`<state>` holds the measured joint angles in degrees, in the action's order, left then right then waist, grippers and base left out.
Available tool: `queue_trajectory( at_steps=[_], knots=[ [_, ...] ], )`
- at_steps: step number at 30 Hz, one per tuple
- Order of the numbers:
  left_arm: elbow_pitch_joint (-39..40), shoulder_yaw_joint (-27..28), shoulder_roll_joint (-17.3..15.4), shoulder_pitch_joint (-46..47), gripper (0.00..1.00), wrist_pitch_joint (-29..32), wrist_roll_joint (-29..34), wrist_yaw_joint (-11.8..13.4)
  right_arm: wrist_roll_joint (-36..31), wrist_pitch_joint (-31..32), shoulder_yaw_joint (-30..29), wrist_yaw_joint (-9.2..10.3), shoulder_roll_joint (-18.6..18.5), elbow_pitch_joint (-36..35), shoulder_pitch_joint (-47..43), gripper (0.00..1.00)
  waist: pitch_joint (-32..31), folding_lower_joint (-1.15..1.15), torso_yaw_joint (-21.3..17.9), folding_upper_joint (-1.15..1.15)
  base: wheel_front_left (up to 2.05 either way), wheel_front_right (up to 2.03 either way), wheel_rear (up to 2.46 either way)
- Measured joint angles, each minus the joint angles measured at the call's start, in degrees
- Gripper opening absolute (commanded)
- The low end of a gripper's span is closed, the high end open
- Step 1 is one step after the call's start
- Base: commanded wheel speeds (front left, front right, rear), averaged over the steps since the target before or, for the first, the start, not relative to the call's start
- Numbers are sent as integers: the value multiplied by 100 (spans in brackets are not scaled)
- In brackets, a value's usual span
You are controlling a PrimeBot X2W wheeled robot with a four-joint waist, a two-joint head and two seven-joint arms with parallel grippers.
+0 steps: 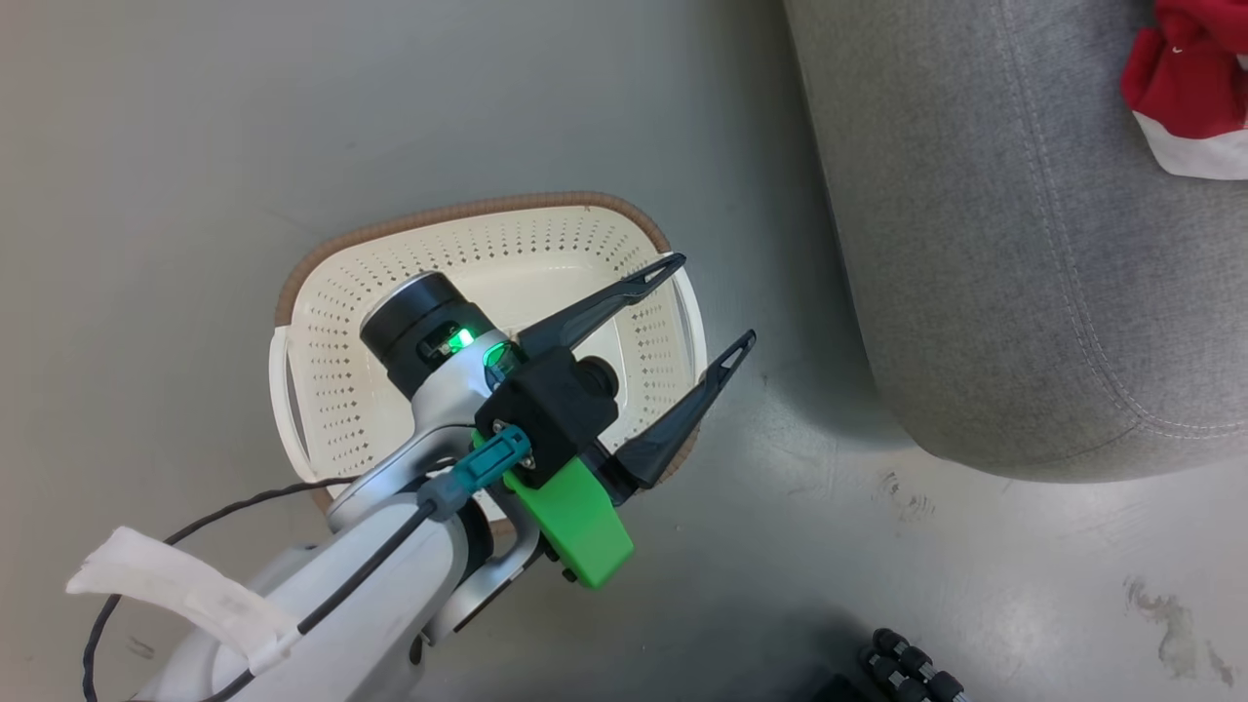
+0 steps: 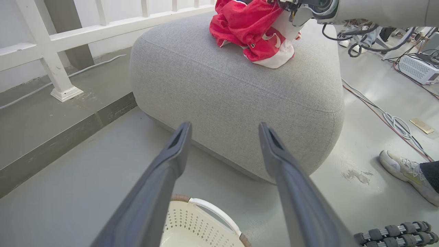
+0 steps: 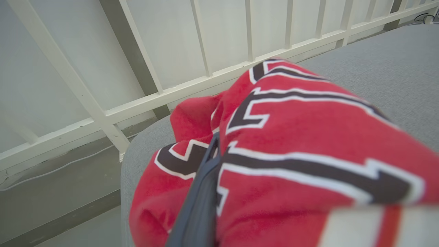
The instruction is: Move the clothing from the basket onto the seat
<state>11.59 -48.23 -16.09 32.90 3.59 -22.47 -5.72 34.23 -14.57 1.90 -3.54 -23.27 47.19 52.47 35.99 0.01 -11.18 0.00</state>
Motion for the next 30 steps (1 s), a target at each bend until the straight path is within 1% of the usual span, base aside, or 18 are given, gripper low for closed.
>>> queue_trajectory(
  at_steps=[1,4,10,15,16,24,30],
  knots=[
    [-7,0,1,0,100,-24,-3,-16,-14,-1,19,-5,0,38,-1,100,-21,0,-5,0,0,0,0],
    [-56,-2,2,0,100,-80,-11,-25,-85,-1,90,-64,14,132,-2,100,-93,0,-23,0,0,0,0],
    [-200,-8,2,-3,100,-198,-55,-30,-202,-1,215,-125,187,243,-44,100,-274,0,-82,0,0,0,0],
    [-330,-9,2,-16,100,-318,-105,-31,-254,-2,236,-162,222,291,-347,100,-469,0,-139,0,0,0,0],
    [-356,-8,1,-30,100,-336,-107,-31,-269,-2,232,-192,242,280,-412,100,-510,0,-152,0,0,0,0],
    [-549,96,-32,-271,100,-522,-185,-19,-449,-2,232,-224,408,-96,-900,100,-891,0,-259,0,0,0,0],
    [-676,263,-67,-491,100,-687,-240,134,-603,-2,246,-249,631,-459,-1398,100,-1207,-1,-321,0,0,0,0]
  ],
)
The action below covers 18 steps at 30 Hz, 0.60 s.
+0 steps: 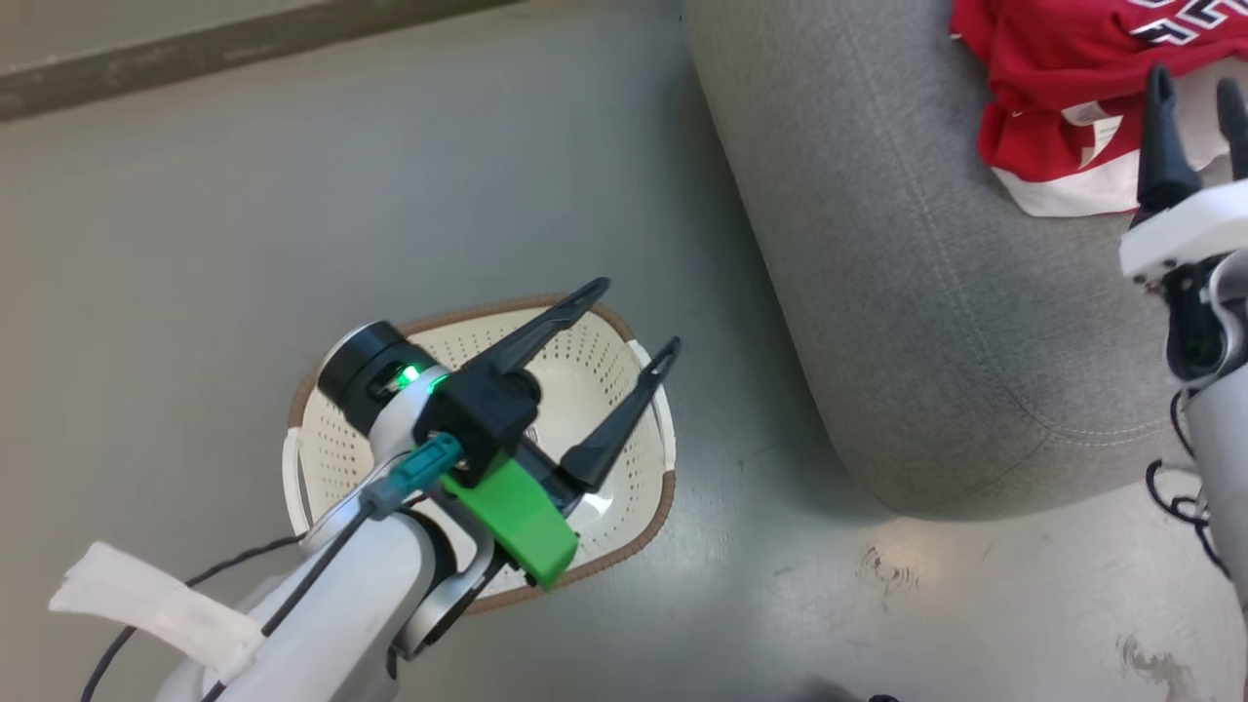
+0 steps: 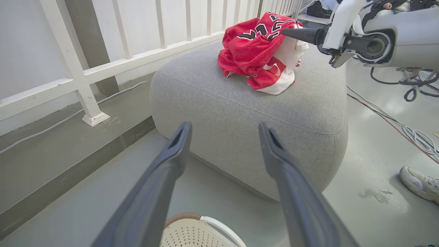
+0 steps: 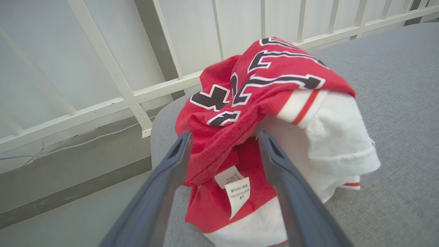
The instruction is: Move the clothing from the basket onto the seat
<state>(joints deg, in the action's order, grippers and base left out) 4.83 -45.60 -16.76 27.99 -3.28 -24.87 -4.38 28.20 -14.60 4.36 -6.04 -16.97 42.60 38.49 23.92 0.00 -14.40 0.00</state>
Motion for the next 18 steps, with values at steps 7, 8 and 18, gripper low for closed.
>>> queue_trajectory(
  at_steps=[7,8,18],
  knots=[
    [-124,296,1,-287,100,-220,-192,278,-153,0,36,-21,119,-558,-466,100,-327,0,-9,0,0,0,0],
    [-151,343,0,-342,100,-242,-216,330,-169,0,44,-49,135,-667,-529,100,-382,0,-3,0,0,0,0],
    [-307,839,5,-771,100,-593,-321,850,-525,0,298,-51,269,-1621,-1067,100,-814,0,290,0,0,0,0]
  ],
)
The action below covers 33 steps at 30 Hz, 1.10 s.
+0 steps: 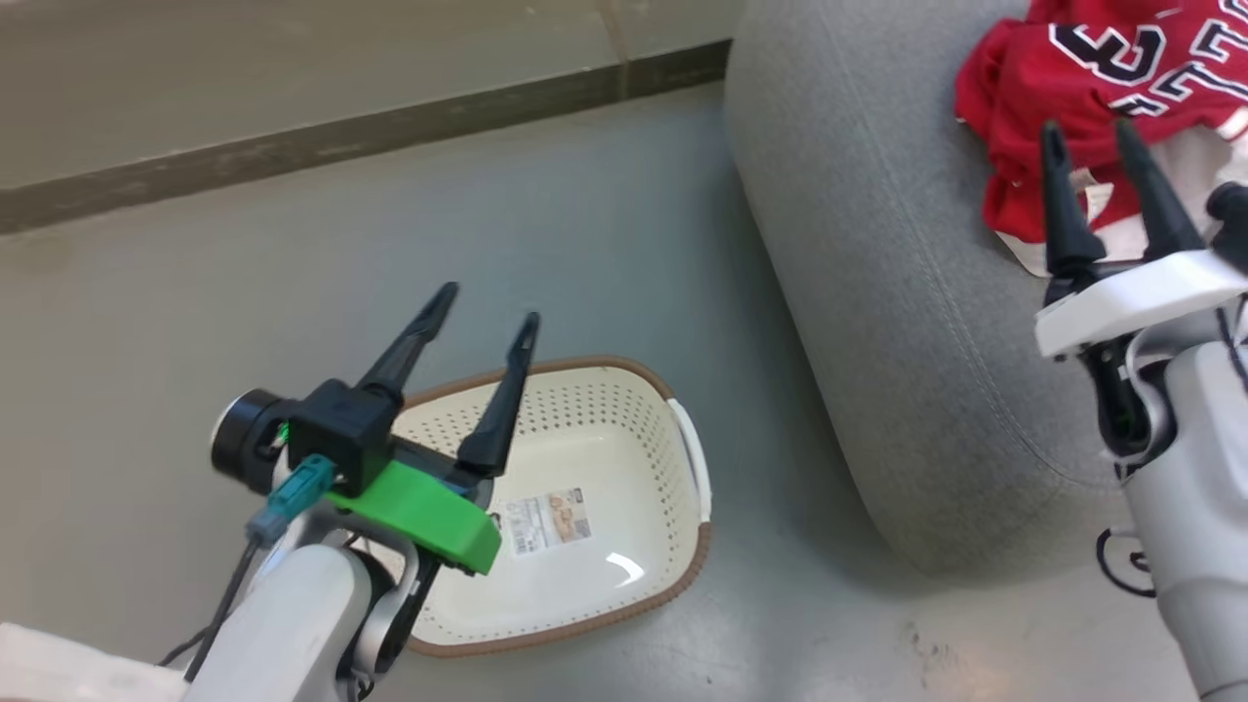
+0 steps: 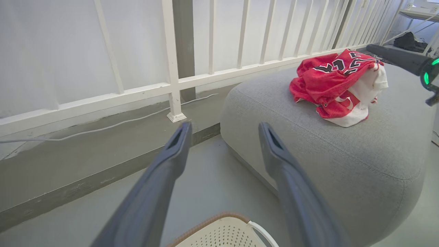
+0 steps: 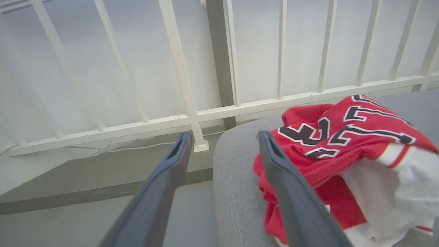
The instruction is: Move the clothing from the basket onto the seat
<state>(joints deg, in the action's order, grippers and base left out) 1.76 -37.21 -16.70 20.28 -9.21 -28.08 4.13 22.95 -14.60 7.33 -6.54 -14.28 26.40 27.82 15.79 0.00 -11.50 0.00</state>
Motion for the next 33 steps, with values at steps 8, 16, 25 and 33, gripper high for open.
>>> queue_trajectory(
  at_steps=[8,16,25,33],
  knots=[
    [-160,424,27,-433,100,-229,-215,148,-252,0,269,-1,191,-470,-503,100,-300,0,389,0,0,0,0],
    [-343,822,67,-987,100,-303,-301,214,-347,0,402,4,305,-695,-1037,100,-686,0,726,0,0,0,0],
    [-453,1037,81,-1493,100,-346,-300,255,-468,0,524,67,357,-778,-1580,100,-1137,0,974,0,0,0,0],
    [-464,1187,111,-1936,100,-352,-300,272,-493,1,588,213,374,-929,-2031,100,-1493,0,1027,0,0,0,0]
  ],
)
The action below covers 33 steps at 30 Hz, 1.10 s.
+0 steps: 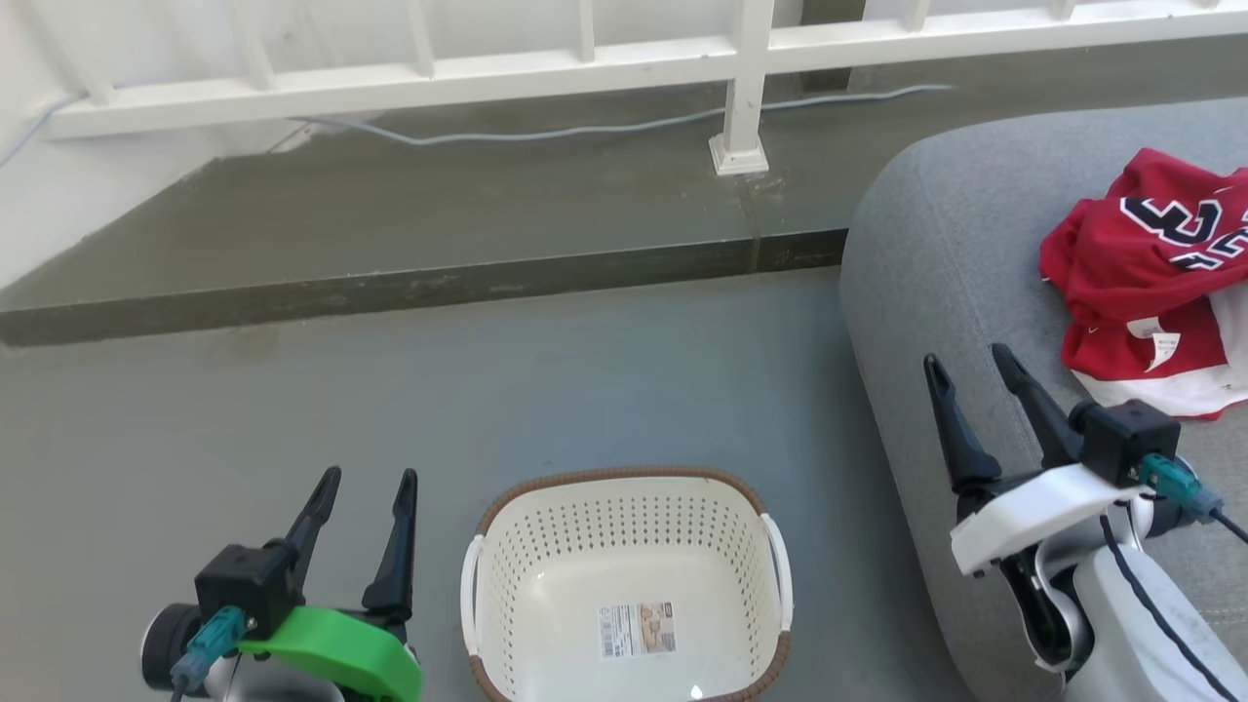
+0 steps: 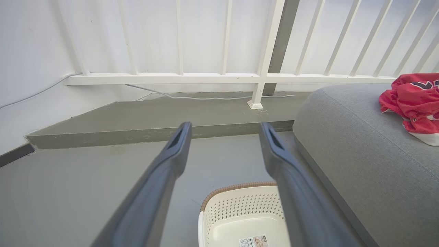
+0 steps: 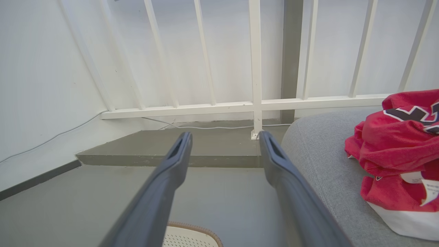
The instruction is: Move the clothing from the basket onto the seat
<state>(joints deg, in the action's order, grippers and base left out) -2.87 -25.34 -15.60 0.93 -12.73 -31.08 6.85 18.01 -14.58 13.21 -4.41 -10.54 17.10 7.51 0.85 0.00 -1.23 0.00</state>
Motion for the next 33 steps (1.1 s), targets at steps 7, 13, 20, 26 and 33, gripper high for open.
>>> queue_trajectory(
  at_steps=[7,13,20,26,33],
  knots=[
    [60,122,27,-230,100,-1,9,24,0,53,-15,104,-8,-199,-287,100,-144,0,-42,0,0,0,0],
    [114,250,52,-330,100,0,60,25,0,104,-31,152,-26,-379,-368,100,-158,0,-62,0,0,0,0],
    [166,308,96,-376,100,9,112,26,0,160,-37,202,-34,-567,-481,100,-158,0,-77,0,0,0,0],
    [210,327,170,-460,100,41,152,27,0,211,-41,208,-44,-712,-550,100,-150,0,-90,0,0,0,0],
    [286,388,192,-476,100,92,268,29,0,279,-51,260,-57,-840,-597,100,-139,0,-98,0,0,0,0]
  ],
)
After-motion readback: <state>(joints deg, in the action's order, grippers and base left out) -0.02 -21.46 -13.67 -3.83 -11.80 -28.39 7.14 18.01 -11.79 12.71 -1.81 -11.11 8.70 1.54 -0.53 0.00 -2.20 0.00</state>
